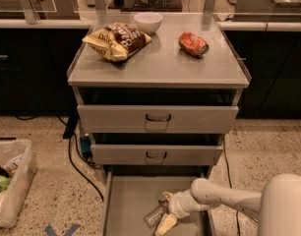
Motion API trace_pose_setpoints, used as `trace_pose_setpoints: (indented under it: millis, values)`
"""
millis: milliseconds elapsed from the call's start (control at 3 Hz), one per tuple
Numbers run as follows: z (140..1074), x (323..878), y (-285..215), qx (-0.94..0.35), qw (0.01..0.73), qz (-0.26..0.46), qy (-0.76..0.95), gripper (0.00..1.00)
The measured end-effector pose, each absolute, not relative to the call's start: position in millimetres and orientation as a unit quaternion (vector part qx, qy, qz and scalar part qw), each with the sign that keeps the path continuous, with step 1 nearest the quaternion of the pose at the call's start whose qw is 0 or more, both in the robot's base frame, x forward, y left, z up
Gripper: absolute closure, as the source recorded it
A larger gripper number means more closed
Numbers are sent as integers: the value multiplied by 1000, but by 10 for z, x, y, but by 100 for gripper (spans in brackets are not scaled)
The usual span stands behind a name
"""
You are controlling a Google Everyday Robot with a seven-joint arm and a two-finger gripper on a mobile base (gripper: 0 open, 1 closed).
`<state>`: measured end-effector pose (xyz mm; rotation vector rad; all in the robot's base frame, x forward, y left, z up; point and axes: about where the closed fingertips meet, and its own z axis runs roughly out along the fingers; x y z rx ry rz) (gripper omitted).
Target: Pick water bottle from bottom drawer and place on counter
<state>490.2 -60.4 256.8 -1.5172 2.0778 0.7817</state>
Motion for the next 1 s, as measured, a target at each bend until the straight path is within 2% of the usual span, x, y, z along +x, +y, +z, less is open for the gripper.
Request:
trace_pose_setpoints:
  millis: [333,1000]
  values:
    - [2063,5037,-551,-553,204,294,753,0]
    - [1984,5051,-510,-557,199,300,749,0]
